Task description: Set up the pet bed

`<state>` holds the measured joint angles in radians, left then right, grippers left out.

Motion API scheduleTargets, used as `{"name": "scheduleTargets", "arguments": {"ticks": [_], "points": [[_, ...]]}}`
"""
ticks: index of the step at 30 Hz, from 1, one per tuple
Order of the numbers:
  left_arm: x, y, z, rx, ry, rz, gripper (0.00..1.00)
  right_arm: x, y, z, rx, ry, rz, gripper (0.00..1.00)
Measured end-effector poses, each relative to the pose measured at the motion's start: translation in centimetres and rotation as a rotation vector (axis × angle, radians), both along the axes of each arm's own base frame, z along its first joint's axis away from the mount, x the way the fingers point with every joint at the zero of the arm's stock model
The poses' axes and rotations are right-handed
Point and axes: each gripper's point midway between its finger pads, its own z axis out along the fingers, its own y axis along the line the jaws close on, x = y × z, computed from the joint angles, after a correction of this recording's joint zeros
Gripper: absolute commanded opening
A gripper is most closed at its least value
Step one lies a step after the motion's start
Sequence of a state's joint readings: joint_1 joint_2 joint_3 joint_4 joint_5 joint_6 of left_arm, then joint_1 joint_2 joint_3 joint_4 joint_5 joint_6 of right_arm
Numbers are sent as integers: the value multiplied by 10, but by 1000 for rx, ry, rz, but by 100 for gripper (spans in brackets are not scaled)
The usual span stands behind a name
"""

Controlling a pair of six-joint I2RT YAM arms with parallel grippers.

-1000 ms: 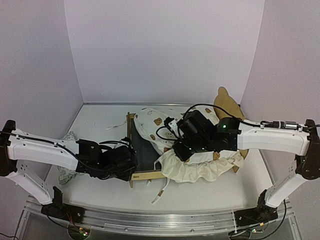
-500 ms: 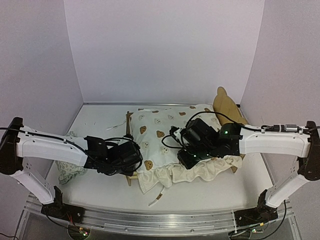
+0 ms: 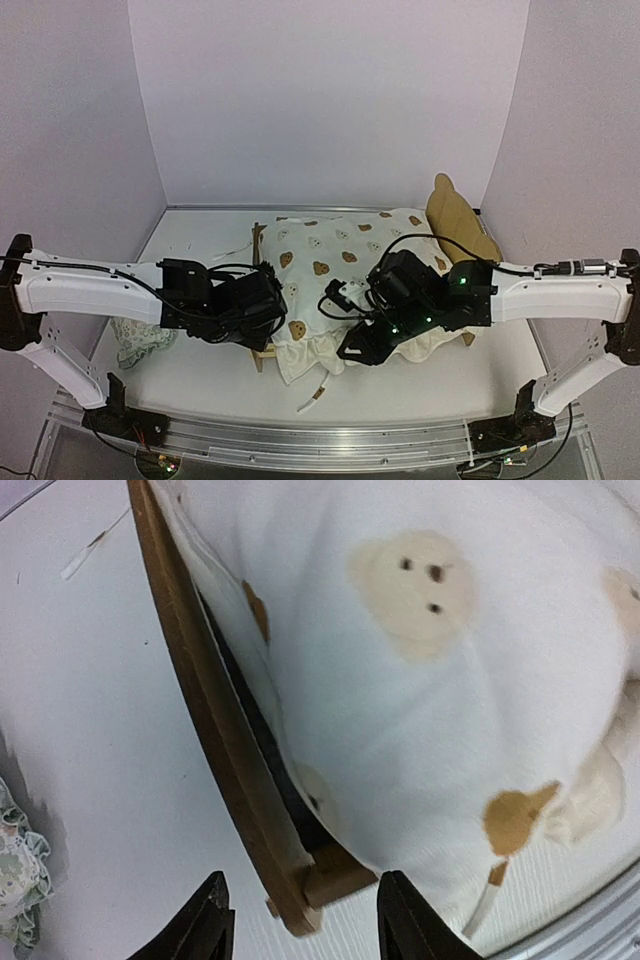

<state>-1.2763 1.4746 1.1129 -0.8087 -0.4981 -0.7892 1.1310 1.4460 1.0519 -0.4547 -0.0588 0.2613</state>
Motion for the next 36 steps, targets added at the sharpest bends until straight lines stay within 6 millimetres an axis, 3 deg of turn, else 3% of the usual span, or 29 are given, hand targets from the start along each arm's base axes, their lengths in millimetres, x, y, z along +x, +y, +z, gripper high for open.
{"name": "scheduleTargets", "arguments": {"ticks": [4,7,10,16,23,30,36], "points": [[-34,-13,11,11,32,-91,54,-12,-9,-10,-8,15,10,34],[-63,-18,3,24,86,-164,58,-11,-20,-7,1,-5,-23,34],[-79,-17,-13,31,136,-206,64,-9,-28,-1,31,-31,-57,34],[-84,-18,-44,6,161,-224,74,-6,-37,0,55,-46,-104,34],[-76,-47,-55,-79,130,-234,72,-7,-43,-5,60,-39,-132,34],[-57,-51,-79,-88,117,-213,53,-6,-42,-4,69,-39,-138,34],[-49,-59,-80,-113,101,-218,7,-6,-41,-4,73,-40,-136,35]]}}
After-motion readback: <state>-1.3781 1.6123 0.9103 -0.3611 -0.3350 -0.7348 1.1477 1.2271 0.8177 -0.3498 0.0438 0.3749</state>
